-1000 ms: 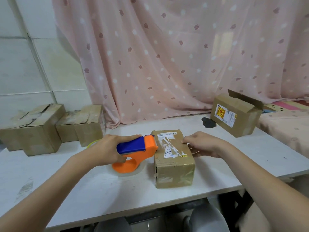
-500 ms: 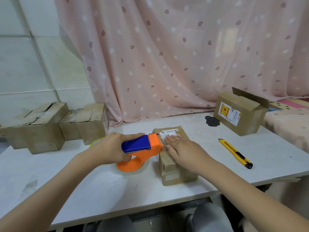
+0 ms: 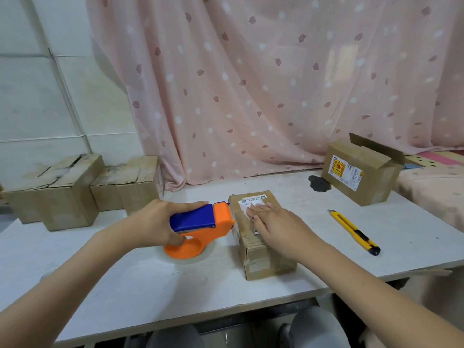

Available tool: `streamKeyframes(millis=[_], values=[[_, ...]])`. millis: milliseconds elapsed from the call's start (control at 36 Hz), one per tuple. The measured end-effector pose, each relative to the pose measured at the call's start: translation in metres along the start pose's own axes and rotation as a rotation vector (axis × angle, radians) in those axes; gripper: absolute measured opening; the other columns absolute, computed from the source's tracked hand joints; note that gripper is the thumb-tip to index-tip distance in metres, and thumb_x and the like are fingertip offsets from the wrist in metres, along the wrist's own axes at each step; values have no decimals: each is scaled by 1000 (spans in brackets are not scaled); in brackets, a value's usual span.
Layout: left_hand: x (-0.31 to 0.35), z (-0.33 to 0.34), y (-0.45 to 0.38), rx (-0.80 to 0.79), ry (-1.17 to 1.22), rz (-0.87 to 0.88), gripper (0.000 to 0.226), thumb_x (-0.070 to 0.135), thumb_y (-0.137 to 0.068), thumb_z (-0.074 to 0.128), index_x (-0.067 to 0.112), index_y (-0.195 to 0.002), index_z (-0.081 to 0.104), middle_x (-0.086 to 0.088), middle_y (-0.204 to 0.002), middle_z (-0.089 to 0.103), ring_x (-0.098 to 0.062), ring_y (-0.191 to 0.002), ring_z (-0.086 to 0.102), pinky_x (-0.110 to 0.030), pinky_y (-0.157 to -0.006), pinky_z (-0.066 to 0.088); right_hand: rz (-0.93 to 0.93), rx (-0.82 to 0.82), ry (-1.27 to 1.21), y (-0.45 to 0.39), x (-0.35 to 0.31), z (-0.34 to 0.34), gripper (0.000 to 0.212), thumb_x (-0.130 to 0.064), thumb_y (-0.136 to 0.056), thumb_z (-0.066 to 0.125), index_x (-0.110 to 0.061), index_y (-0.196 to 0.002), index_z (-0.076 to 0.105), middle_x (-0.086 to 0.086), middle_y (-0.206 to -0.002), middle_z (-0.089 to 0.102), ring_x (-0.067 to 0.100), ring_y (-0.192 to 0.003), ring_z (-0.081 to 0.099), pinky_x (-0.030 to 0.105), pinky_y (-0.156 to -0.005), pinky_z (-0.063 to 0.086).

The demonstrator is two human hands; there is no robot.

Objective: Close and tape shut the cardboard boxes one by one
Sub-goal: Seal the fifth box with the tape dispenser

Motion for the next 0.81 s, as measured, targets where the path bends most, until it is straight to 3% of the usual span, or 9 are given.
streamKeyframes(millis=[250,333,389,472,528,639,694,806], values=[[-13,-2,11,16,-15,-23,81,42,-76,74,72,-134,25,17,-69,54,-8,-65,52,-17,-57,38,27,-13,-41,2,-4,-4,44,-29,-108,25,-24,-142,52,-1,-148,49,20,-148,26,37,-112,35],[-17,-1,15,28,5,-20,81,40,-76,74,74,-132,25,16,-72,56,-8,-66,53,-18,-57,39,62,-11,-53,3,-6,-8,42,-29,-109,24,-23,-137,55,-2,-139,54,20,-139,36,39,-106,38],[-15,1,18,46,13,-12,82,37,-75,73,75,-130,26,19,-72,56,-6,-67,53,-17,-57,40,72,-10,-44,0,-11,-7,41,-27,-108,21,-20,-126,57,-1,-125,57,20,-124,46,39,-115,28],[-10,3,20,99,15,6,82,32,-75,72,74,-129,27,26,-75,56,3,-75,53,-14,-59,39,178,-68,20,-9,-17,-3,36,-29,-107,21,-18,-116,53,9,-126,51,32,-131,39,63,-119,10],[-9,4,21,117,36,-1,82,29,-75,73,72,-130,30,29,-74,56,7,-79,52,-12,-60,39,326,-140,7,-16,-20,-6,36,-37,-104,24,-24,-129,47,16,-142,37,45,-134,32,70,-115,8],[-9,2,21,116,52,-14,82,29,-75,74,73,-128,30,40,-78,55,5,-77,53,-14,-58,38,562,-208,-79,-34,-24,-10,76,-68,-92,34,-27,-154,19,20,-156,27,49,-141,25,71,-112,14],[-10,2,21,118,61,-24,81,30,-75,73,74,-127,30,35,-75,58,2,-75,54,-14,-59,39,659,-259,-84,-45,-26,-7,98,-75,-76,44,-29,-155,9,19,-156,28,50,-140,26,70,-110,21],[-9,2,23,121,60,-29,81,29,-76,73,66,-136,33,29,-77,55,3,-76,54,-12,-61,39,754,-278,-131,-81,-15,16,101,-63,-51,55,-37,-141,18,18,-119,51,47,-112,54,65,-101,38]])
Point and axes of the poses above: each hand's wrist, its own y-axis away from the middle knuckle, its own z-axis out of the palm, x = y × z, the point moved 4 cm from there along -y, towards the middle knuckle
